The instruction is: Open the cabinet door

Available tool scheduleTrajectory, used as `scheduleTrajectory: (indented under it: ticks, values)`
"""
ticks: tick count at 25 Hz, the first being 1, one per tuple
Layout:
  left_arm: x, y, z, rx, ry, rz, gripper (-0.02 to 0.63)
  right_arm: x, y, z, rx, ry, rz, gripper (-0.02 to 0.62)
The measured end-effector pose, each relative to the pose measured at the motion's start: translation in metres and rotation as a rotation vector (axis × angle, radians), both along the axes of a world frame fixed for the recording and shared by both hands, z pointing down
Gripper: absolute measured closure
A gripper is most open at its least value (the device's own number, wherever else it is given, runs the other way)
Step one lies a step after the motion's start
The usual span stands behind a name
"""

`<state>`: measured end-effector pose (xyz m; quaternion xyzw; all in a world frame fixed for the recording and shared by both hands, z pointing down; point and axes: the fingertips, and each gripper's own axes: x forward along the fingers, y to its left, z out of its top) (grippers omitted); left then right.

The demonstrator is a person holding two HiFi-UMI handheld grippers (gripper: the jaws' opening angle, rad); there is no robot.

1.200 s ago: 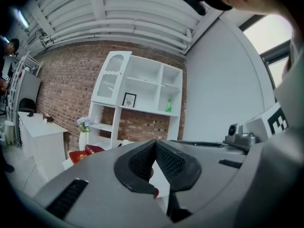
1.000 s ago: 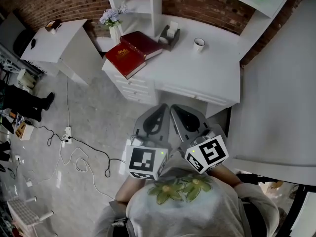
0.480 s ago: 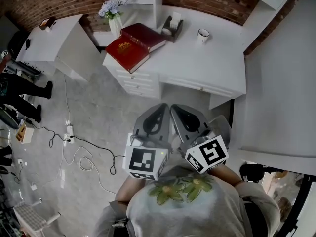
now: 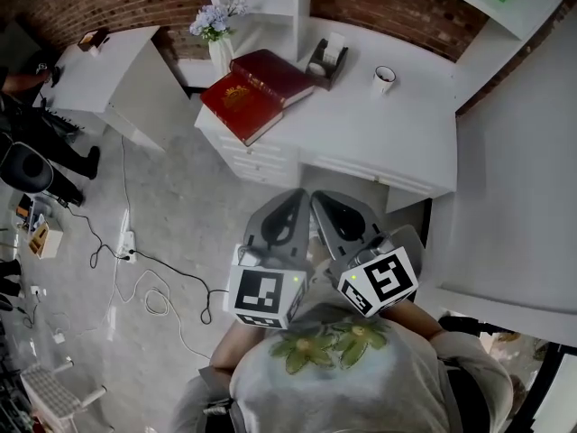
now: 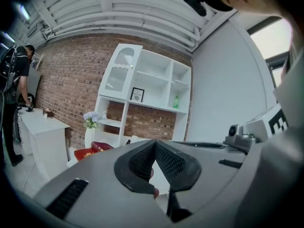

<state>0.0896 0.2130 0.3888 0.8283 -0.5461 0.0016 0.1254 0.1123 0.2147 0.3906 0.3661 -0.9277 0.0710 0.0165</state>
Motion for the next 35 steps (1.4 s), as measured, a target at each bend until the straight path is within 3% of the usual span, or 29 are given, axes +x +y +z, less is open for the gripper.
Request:
scheduleTrajectory:
  ticks: [17, 35]
  values:
    - [-0.010, -0.138, -0.010, 0.025, -0.035, 0.001, 0.595, -0.012, -0.138, -0.007, 0.017, -0.041, -0.007, 0.572]
    - [-0.013, -0.243, -0.008, 0.024, -0.038, -0.022, 0.595, -0.012, -0.246, -0.010, 0.014, -0.056, -0.035, 0.572]
